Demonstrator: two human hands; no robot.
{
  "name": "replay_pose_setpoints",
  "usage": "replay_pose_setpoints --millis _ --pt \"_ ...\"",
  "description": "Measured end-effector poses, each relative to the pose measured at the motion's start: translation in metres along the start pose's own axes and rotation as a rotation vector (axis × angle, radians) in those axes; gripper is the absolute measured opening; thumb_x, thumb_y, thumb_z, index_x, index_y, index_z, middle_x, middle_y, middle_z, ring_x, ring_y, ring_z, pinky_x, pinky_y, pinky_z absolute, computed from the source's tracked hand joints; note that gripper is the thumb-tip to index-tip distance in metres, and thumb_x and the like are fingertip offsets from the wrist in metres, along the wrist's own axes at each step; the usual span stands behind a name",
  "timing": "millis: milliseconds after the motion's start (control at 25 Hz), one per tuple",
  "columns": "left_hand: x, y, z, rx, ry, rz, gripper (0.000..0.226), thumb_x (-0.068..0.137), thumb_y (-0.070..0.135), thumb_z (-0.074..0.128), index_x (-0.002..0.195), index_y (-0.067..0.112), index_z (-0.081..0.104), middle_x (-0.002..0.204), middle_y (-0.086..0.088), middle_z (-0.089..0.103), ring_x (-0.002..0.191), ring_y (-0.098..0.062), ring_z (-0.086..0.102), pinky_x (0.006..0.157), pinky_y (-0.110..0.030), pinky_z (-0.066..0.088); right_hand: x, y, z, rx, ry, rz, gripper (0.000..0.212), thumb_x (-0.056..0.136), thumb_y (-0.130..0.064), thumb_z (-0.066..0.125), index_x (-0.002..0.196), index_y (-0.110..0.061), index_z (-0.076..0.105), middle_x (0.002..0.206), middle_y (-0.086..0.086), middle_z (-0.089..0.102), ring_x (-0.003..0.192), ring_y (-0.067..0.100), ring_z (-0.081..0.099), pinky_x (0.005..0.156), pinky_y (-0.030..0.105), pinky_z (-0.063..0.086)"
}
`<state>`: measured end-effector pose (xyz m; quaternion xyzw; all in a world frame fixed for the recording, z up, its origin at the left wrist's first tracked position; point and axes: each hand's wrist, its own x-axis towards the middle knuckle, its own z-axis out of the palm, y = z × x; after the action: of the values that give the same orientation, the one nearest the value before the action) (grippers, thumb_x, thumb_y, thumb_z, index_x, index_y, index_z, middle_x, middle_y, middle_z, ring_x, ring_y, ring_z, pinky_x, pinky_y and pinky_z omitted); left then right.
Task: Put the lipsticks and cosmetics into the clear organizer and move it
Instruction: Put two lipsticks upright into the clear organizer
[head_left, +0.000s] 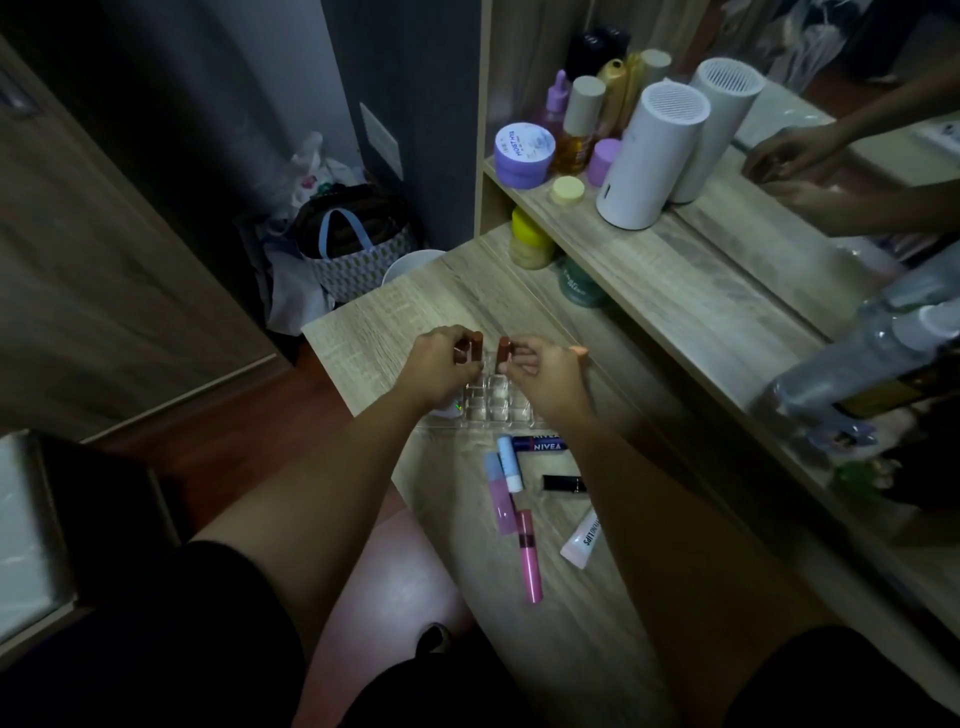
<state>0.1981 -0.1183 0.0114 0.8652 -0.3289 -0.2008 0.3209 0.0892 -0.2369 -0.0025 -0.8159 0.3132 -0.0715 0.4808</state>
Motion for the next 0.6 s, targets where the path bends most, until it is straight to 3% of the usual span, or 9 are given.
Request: replay_pose_setpoints --millis 200,360,600 --pt "-0.010 0.011 -0.011 0.011 0.016 -0.016 0.049 0.078 0.007 0.070 0.125 0.002 0.056 0.122 -0.018 0.062 0.098 -0.027 0.067 0.083 -0.029 0.050 -0.009 -0.009 -0.012 -0.009 0.034 -0.062 0.042 0.083 -0.008 0.069 0.123 -0.003 0.057 0.115 0.015 0.067 0.102 0.018 0.064 0.092 0.024 0.050" --pt "-0.027 0.021 -0.020 0.034 0.047 -0.020 0.055 0.080 0.010 0.070 0.131 0.001 0.050 0.126 -0.018 0.060 0.100 -0.026 0.065 0.086 -0.030 0.050 -0.025 -0.013 -0.020 -0.040 0.087 -0.105 0.042 0.083 -0.012 0.070 0.122 -0.004 0.058 0.116 0.012 0.068 0.098 0.014 0.063 0.090 0.021 0.049" --pt "-0.074 0.033 -0.019 0.020 0.075 -0.036 0.050 0.082 0.009 0.069 0.127 -0.003 0.052 0.120 -0.021 0.063 0.100 -0.029 0.065 0.089 -0.036 0.052 -0.064 -0.006 -0.040 -0.031 0.120 -0.135 0.038 0.082 -0.012 0.071 0.118 -0.005 0.062 0.109 0.013 0.070 0.095 0.018 0.067 0.091 0.033 0.056"
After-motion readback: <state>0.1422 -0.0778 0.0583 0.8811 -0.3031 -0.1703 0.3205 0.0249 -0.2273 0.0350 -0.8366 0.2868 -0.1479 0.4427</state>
